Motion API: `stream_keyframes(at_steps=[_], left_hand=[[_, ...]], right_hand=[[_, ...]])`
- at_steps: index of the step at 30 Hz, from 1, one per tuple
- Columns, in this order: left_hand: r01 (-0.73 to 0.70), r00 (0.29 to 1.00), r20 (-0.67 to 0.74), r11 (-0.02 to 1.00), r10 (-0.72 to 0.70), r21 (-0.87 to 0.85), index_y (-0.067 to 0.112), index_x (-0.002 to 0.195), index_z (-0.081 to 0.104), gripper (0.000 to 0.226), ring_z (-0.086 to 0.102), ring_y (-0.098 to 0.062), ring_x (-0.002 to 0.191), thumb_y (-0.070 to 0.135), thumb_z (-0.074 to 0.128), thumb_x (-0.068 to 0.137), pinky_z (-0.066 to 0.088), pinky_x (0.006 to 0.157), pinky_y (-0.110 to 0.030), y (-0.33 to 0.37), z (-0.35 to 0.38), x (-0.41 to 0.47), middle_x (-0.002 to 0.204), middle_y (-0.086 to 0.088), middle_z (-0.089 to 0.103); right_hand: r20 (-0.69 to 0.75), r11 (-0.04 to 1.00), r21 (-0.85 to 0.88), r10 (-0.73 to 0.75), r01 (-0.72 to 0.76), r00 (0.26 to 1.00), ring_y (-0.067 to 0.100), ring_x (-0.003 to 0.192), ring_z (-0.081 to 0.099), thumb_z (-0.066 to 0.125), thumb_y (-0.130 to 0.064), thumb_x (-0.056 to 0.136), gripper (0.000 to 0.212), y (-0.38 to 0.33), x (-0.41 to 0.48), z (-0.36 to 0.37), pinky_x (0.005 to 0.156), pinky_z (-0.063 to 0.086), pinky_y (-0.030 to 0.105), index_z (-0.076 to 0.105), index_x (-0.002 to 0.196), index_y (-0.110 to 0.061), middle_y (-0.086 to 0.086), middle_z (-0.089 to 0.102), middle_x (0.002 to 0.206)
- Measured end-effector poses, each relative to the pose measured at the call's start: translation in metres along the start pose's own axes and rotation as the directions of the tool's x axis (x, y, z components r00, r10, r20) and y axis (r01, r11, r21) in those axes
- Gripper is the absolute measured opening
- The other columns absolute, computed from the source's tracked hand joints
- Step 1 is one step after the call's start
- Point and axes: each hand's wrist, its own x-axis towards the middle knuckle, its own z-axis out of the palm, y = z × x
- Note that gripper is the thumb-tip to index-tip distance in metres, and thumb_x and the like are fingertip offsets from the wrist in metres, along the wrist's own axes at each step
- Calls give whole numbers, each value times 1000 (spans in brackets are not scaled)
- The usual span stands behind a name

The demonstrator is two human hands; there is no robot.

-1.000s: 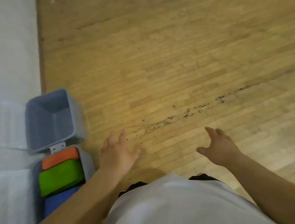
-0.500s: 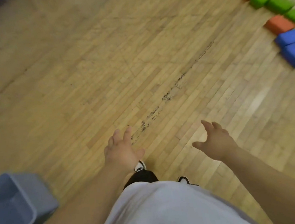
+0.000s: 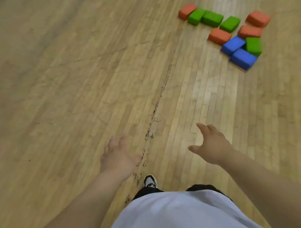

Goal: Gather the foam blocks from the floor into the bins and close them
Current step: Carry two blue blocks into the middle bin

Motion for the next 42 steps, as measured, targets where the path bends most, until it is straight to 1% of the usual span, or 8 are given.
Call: stream_keyframes(at_steps=[5,10,15,21,24,27,36,42], left_hand=[[-109,993,-31,992,111,61,33,162,6,98,15,-33,153,72,57,88,24,122,-51,34,-61,89,169,-11,7],[-201,979,-21,974,204,109,34,162,6,98,15,-35,153,73,56,87,26,121,-53,94,-85,159,169,-11,7],[-206,978,4,972,207,116,35,163,5,96,13,-34,154,70,56,89,26,121,-52,177,-89,228,169,-12,6],[-166,986,28,982,164,93,35,163,3,95,11,-33,155,70,54,91,25,122,-52,298,-114,294,170,-10,4],[-186,982,30,980,184,76,36,163,2,94,12,-32,154,68,54,92,25,122,-51,354,-130,326,170,-8,3],[-209,978,38,975,206,76,36,162,4,93,13,-32,154,67,56,91,26,122,-52,399,-144,360,169,-9,5],[-323,944,130,933,304,158,35,163,6,96,13,-32,154,69,58,89,28,121,-52,524,-186,541,169,-8,6],[-490,867,247,830,433,265,36,163,2,95,12,-32,155,69,56,91,27,122,-51,636,-238,653,170,-9,4]], right_hand=[[-66,997,50,57,-54,996,37,153,21,66,-62,88,98,-22,44,-46,119,32,52,9,163,-34,6,11,170],[-93,990,81,125,-118,988,36,152,22,66,-61,88,97,-9,100,-88,119,32,51,10,163,-33,7,12,170],[-102,985,111,147,-135,984,36,152,23,66,-61,87,97,27,181,-147,118,33,51,12,162,-34,7,14,169],[-94,990,85,124,-116,988,35,151,26,66,-62,86,97,74,270,-255,116,36,50,11,162,-34,6,17,169],[-103,991,54,126,-121,987,35,151,26,67,-62,86,98,92,313,-306,117,34,51,11,161,-35,6,17,169],[-133,987,84,145,-135,980,34,151,27,68,-61,85,99,102,354,-341,118,34,51,12,162,-35,6,18,169],[-106,928,189,345,-322,933,30,152,25,68,-63,83,101,132,499,-417,117,36,49,10,161,-37,5,16,169],[-119,876,247,451,-414,884,29,152,26,66,-66,83,101,143,579,-495,116,36,49,9,161,-38,5,17,169]])
